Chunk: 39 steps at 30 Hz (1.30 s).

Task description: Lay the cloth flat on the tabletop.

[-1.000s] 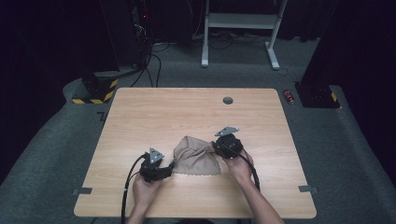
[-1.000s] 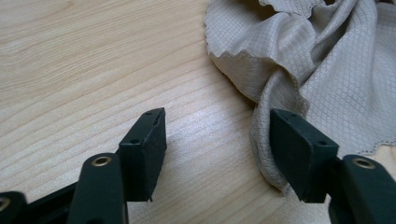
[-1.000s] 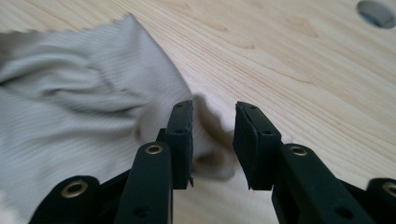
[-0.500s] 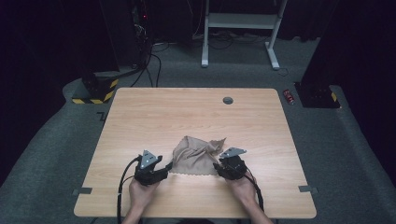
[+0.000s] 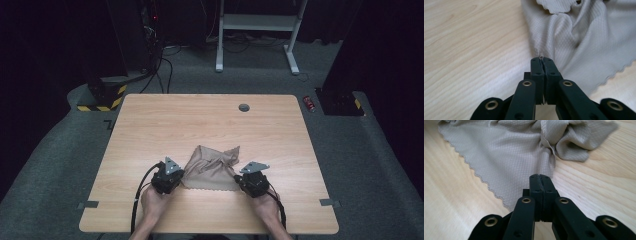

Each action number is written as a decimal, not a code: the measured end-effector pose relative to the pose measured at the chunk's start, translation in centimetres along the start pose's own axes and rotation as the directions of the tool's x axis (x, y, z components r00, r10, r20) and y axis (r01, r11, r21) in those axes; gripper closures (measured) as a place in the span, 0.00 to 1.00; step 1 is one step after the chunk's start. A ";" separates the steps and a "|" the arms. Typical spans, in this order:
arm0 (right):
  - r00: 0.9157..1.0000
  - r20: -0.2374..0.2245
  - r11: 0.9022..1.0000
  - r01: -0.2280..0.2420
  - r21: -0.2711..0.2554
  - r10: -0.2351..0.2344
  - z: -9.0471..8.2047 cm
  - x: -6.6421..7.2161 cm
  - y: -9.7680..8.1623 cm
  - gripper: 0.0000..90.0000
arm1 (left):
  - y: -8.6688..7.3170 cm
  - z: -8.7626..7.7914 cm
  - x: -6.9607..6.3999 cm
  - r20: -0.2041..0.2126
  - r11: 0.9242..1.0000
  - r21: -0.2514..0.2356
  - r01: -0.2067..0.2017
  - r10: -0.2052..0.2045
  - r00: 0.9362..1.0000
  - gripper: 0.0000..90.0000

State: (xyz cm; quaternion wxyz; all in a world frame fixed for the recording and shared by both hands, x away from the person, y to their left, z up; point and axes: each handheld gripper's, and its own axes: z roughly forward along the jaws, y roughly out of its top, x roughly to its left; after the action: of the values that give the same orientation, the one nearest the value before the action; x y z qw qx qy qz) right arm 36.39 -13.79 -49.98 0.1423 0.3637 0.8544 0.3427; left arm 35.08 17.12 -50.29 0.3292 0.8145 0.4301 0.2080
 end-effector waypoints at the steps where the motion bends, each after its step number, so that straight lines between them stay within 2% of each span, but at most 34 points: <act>1: 1.000 -0.005 1.000 0.000 -0.002 0.000 -0.5 0.0 -0.2 0.99 | -0.3 -0.3 0.0 0.012 1.000 0.004 0.001 -0.001 1.000 0.98; 3: 1.000 -0.017 1.000 0.000 -0.013 0.000 -1.3 0.0 -0.6 0.99 | -0.5 -0.6 0.0 0.025 1.000 0.012 -0.004 0.004 1.000 0.98; 4: 1.000 -0.028 1.000 -0.003 -0.013 0.003 -1.6 0.1 -0.8 0.99 | -1.0 -0.9 -0.2 0.054 1.000 0.029 0.001 -0.003 0.999 0.98; 5: 0.999 -0.039 1.000 -0.002 -0.009 0.002 -1.8 0.3 -1.0 0.99 | -1.1 -0.9 -0.3 0.060 0.999 0.043 -0.006 0.003 0.998 0.97; 8: 0.999 -0.038 1.000 0.007 -0.003 -0.007 -2.1 0.5 -1.5 0.92 | -1.3 -1.2 -0.5 0.044 0.999 0.045 -0.008 0.006 0.999 0.88; 10: 1.000 -0.023 1.000 -0.016 -0.020 0.015 -2.3 0.1 -1.5 0.88 | -1.3 -1.4 -0.4 0.028 1.000 0.025 -0.006 0.005 1.000 0.81; 13: 0.997 -0.003 0.996 -0.072 -0.047 0.072 -2.6 -0.9 -1.4 0.85 | -1.0 -1.6 0.0 0.020 1.000 -0.005 0.019 -0.019 1.000 0.67; 17: 0.997 0.013 0.996 -0.077 -0.035 0.078 -1.8 -1.2 -1.1 0.78 | -0.6 -0.9 0.4 0.004 0.999 -0.016 0.043 -0.043 0.999 0.56; 19: 0.996 0.006 0.996 -0.090 -0.017 0.090 -1.2 -1.1 -1.0 0.76 | -0.5 -0.5 0.5 0.008 0.998 -0.013 0.054 -0.054 0.999 0.54; 22: 0.994 -0.013 0.994 -0.111 0.008 0.111 -0.2 -1.1 -1.2 0.77 | -0.6 0.0 0.5 0.006 0.999 -0.003 0.053 -0.053 0.999 0.53; 24: 0.993 -0.028 0.993 -0.114 0.016 0.115 0.0 -1.1 -1.3 0.89 | -0.7 0.2 0.4 -0.001 0.999 -0.001 0.048 -0.048 0.999 0.53; 25: 0.994 -0.032 0.994 -0.105 0.011 0.105 0.0 -1.0 -1.3 0.96 | -0.8 0.2 0.5 -0.002 0.999 0.003 0.044 -0.044 0.999 0.53; 26: 0.995 -0.031 0.996 -0.091 0.005 0.091 -0.1 -0.9 -1.3 1.00 | -0.9 0.2 0.5 -0.001 0.999 0.005 0.045 -0.045 0.999 0.53; 29: 0.997 -0.007 0.997 -0.083 -0.008 0.083 -0.5 -1.0 -1.4 1.00 | -1.2 0.0 0.6 -0.003 0.999 0.005 0.034 -0.034 0.999 0.53; 34: 0.993 0.042 0.994 -0.106 -0.029 0.107 -1.9 -2.7 -1.6 1.00 | -1.9 -0.5 0.8 -0.003 0.999 0.004 0.035 -0.035 0.999 0.53; 37: 0.991 0.034 0.991 -0.130 -0.039 0.132 -2.6 -3.1 -1.9 0.99 | -2.1 -0.7 1.1 -0.016 1.000 0.004 0.028 -0.028 0.999 0.53; 39: 0.992 0.020 0.991 -0.126 -0.041 0.127 -2.5 -2.8 -2.1 0.91 | -2.3 -0.9 1.2 -0.014 0.999 0.007 0.033 -0.033 0.999 0.53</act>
State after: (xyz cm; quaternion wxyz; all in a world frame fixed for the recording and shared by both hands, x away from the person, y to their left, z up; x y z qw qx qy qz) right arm 35.99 -18.14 -49.63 0.1372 0.4179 0.8211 0.3638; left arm 33.89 19.35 -51.22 0.3267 0.8070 0.4466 0.2065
